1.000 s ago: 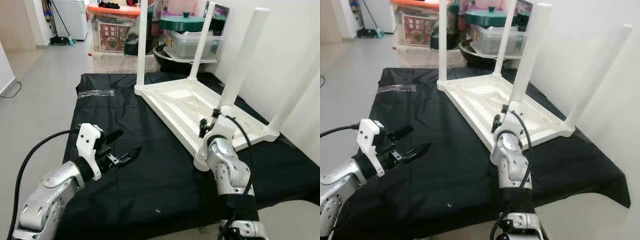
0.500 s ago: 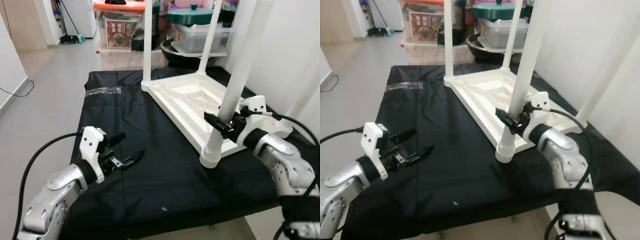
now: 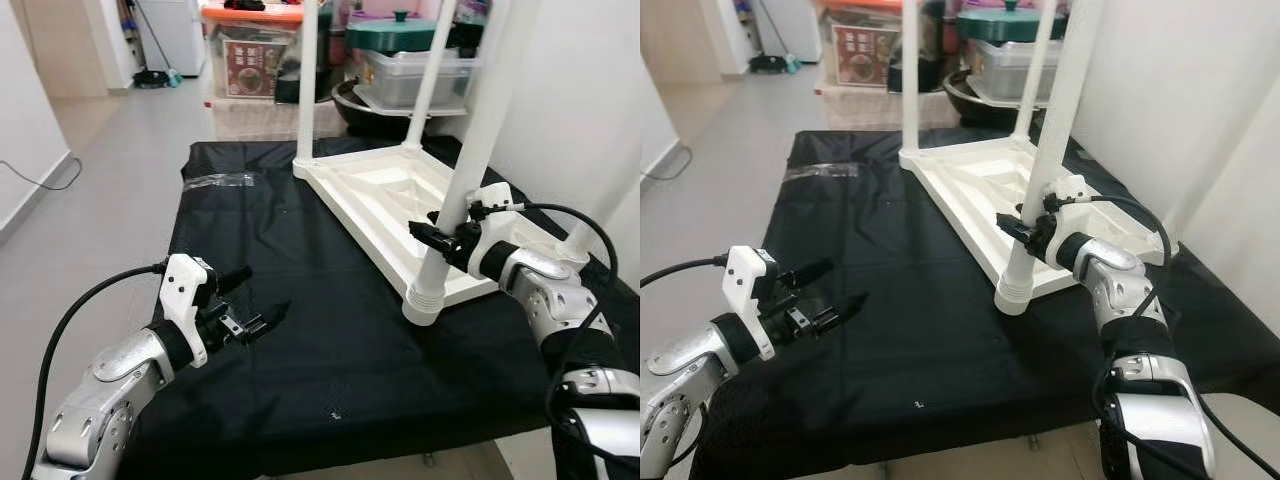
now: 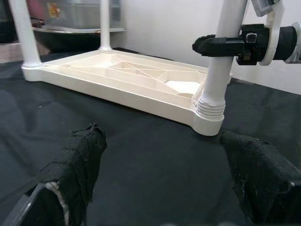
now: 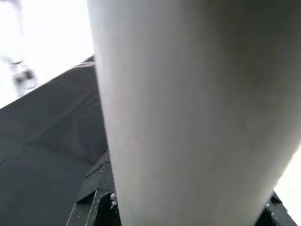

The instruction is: Building children table

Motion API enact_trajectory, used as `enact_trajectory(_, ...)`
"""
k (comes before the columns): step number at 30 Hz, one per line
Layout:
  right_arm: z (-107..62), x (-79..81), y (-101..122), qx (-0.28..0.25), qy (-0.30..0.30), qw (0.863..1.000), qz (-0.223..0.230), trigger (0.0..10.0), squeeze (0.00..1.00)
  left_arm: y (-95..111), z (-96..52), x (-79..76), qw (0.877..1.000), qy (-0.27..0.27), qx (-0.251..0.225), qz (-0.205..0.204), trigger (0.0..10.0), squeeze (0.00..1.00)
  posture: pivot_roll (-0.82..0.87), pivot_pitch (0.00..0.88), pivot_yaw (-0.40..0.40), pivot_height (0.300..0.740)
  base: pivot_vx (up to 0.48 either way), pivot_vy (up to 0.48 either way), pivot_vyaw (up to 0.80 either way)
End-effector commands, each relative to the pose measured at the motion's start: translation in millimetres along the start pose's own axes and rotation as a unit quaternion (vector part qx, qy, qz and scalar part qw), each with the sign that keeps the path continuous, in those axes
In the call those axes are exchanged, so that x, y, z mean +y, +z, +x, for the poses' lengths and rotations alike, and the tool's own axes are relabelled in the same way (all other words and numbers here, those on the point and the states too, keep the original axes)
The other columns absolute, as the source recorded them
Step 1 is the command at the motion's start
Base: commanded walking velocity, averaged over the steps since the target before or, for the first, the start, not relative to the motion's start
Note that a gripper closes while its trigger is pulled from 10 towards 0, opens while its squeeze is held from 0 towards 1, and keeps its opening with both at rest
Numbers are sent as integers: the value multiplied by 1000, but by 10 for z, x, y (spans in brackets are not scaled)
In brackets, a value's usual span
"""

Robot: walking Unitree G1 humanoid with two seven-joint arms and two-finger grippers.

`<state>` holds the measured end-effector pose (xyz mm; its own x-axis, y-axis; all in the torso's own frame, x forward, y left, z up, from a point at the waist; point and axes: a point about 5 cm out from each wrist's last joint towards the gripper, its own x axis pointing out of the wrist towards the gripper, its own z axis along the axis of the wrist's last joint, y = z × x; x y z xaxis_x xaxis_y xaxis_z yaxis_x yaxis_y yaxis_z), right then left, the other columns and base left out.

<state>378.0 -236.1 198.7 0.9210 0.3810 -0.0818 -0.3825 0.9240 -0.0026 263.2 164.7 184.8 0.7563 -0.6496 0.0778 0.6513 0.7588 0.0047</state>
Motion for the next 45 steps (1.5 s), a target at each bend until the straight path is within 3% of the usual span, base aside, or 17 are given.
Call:
enact_trajectory(1, -35, -119, -114, 36, -69, 997, 7, 0, 0, -14, -29, -2, 1000, -3, 12, 4, 10000, 0, 81, 0, -95, 740, 0, 0, 0)
enact_trajectory(3, -45, -163, -201, 63, -132, 989, 23, 0, 0, -13, -32, -2, 1000, -3, 12, 5, 10000, 0, 80, 0, -96, 740, 0, 0, 0)
enact_trajectory(4, -86, -187, -353, 83, -254, 962, 63, 0, 0, -13, -34, -2, 1000, -2, 12, 4, 10000, 0, 71, 0, -89, 740, 0, 0, 0)
enact_trajectory(5, -103, 14, -520, 89, -345, 931, 86, 0, 0, -16, -29, -7, 1000, -2, 11, 3, 10000, 0, 68, 0, -78, 740, 0, 0, 0)
enact_trajectory(8, -176, 394, -695, 94, -428, 890, 124, 0, 0, -18, -13, -18, 1000, -2, 10, 1, 10000, 0, 71, 0, -74, 740, 0, 0, 0)
enact_trajectory(9, -136, 667, -726, 97, -411, 896, 140, 0, 0, -13, 1, -26, 1000, -4, 9, 0, 10000, 0, 70, 0, -75, 740, 0, 0, 0)
enact_trajectory(17, 29, 1007, -598, 95, -346, 922, 142, 0, 0, 10, 39, -12, 1000, -8, 5, 1, 10000, 0, 59, 0, -66, 740, 0, 0, 0)
enact_trajectory(18, 58, 968, -520, 93, -329, 931, 129, 10000, 0, 7, 43, -9, 1000, -8, 5, 1, 10000, 0, 56, 0, -68, 740, 0, 0, 0)
enact_trajectory(23, 8, 944, -362, 77, -313, 937, 136, 10000, 0, -2, 53, -15, 1000, -8, 3, -1, 10000, 0, 51, 0, -70, 740, 0, 0, 0)
enact_trajectory(24, -35, 909, -309, 63, -318, 936, 138, 10000, 1000, -6, 54, -22, 1000, -9, 3, -2, 10000, 0, 47, 0, -70, 740, 0, 0, 0)
enact_trajectory(27, -102, 804, -197, 42, -320, 939, 123, 10000, 1000, -12, 55, -30, 1000, -9, 3, -3, 10000, 0, 44, 0, -69, 740, 0, 0, 0)
enact_trajectory(28, -142, 703, -86, 23, -309, 944, 110, 10000, 0, -12, 54, -31, 1000, -10, 3, -4, 10000, 0, 42, 0, -69, 740, 0, 0, 0)
enact_trajectory(30, -167, 640, -11, 12, -301, 948, 101, 10000, 0, -12, 54, -29, 1000, -10, 3, -4, 10000, 0, 41, 0, -69, 740, 0, 0, 0)
enact_trajectory(34, -257, 596, 370, -67, -80, 993, 60, 10000, 0, -13, 45, -21, 1000, -10, 4, -2, 10000, 0, 35, 0, -71, 740, 0, 0, 0)
enact_trajectory(36, -294, 630, 422, -83, -35, 995, 38, 10000, 0, -15, 43, -24, 1000, -10, 4, -2, 10000, 0, 35, 0, -71, 740, 0, 0, 0)
enact_trajectory(38, -409, 656, 258, -61, 128, 989, -47, 10000, 0, -28, 44, -39, 1000, -15, 6, -2, 10000, 0, 37, 0, -69, 740, 0, 0, 0)
enact_trajectory(45, -243, 432, 31, 4, 167, 983, -80, 10000, 0, -10, 57, -23, 1000, -17, 4, 0, 10000, 0, 44, 0, -71, 740, 0, 0, 0)
